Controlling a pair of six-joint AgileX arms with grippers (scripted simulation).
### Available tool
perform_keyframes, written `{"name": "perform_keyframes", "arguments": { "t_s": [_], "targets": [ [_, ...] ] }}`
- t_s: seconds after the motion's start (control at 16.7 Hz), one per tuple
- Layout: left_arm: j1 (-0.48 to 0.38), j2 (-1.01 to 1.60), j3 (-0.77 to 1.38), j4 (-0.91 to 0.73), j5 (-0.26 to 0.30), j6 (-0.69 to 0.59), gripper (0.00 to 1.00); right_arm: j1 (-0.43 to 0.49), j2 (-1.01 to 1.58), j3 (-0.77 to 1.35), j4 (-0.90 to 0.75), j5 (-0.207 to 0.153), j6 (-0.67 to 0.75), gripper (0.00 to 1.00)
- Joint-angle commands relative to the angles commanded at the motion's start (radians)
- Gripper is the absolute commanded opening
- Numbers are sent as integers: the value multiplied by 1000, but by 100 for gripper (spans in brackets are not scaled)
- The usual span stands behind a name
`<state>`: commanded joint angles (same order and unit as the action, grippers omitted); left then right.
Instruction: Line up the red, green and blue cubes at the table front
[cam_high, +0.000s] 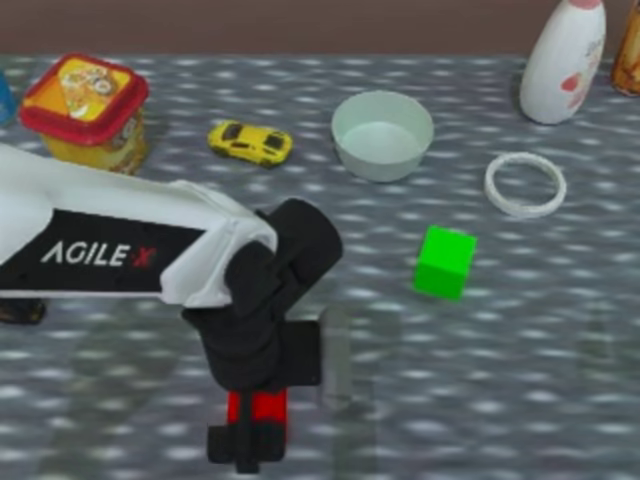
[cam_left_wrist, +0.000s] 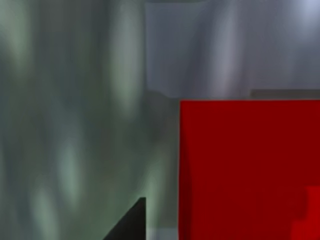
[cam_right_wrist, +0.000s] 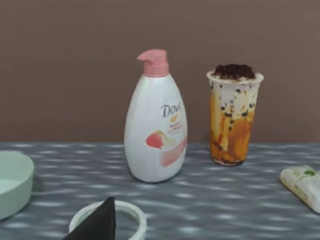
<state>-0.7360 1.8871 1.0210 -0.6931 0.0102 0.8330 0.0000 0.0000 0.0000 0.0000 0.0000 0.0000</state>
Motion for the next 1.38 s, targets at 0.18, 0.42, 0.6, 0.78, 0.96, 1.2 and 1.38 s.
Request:
{"name": "perform_keyframes", "arguments": {
  "t_s": [0.18, 0.42, 0.6, 0.78, 0.96, 1.2, 1.38],
  "targets": [
    [0, 0, 0, 0, 0, 0, 100, 0, 0, 0, 0, 0, 0, 100],
    [0, 0, 0, 0, 0, 0, 100, 0, 0, 0, 0, 0, 0, 100],
    [1, -8, 11, -17, 0, 1, 100, 0, 0, 0, 0, 0, 0, 100],
    [11, -50, 62, -116, 0, -1, 100, 0, 0, 0, 0, 0, 0, 100],
    [18, -104, 119, -237, 1, -1, 100, 0, 0, 0, 0, 0, 0, 100],
    [22, -132, 145, -276, -1, -2, 100, 0, 0, 0, 0, 0, 0, 100],
    [16, -128, 142, -273, 0, -2, 100, 0, 0, 0, 0, 0, 0, 100]
  ]
}}
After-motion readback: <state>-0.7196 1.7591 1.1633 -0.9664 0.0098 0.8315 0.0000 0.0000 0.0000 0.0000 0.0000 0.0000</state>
